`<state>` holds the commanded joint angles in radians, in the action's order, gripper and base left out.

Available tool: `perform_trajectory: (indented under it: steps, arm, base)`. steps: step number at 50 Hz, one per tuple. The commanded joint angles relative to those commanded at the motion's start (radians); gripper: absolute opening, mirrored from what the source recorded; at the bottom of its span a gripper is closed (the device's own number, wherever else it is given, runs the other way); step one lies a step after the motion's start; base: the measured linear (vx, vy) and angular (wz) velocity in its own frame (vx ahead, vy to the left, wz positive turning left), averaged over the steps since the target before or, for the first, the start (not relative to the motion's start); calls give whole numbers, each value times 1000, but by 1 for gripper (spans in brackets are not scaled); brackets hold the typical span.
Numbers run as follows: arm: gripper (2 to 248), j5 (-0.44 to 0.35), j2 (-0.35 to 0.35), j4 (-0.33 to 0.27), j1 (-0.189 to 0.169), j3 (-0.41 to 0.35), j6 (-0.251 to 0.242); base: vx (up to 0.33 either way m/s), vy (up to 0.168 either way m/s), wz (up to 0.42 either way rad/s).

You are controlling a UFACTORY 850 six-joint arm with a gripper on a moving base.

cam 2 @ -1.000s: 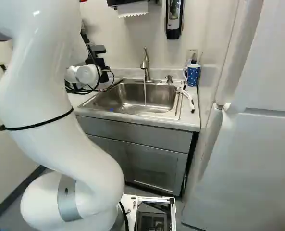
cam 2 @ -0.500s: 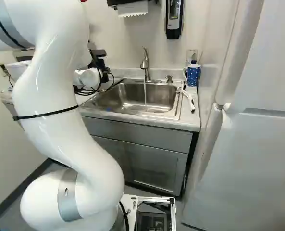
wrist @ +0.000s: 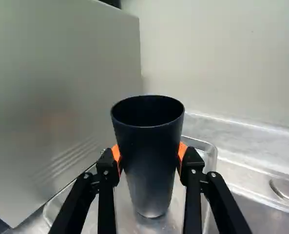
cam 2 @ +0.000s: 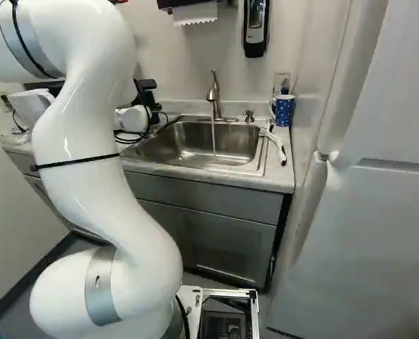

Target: Rinse the cup and place it in the tray

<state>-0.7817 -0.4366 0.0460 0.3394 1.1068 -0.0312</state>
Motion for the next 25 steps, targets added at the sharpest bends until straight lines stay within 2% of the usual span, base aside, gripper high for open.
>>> perform_trajectory:
  steps: [25]
  arm:
    - [125,0,-9,0,0,-2,0]
  base:
    - [0,0,0]
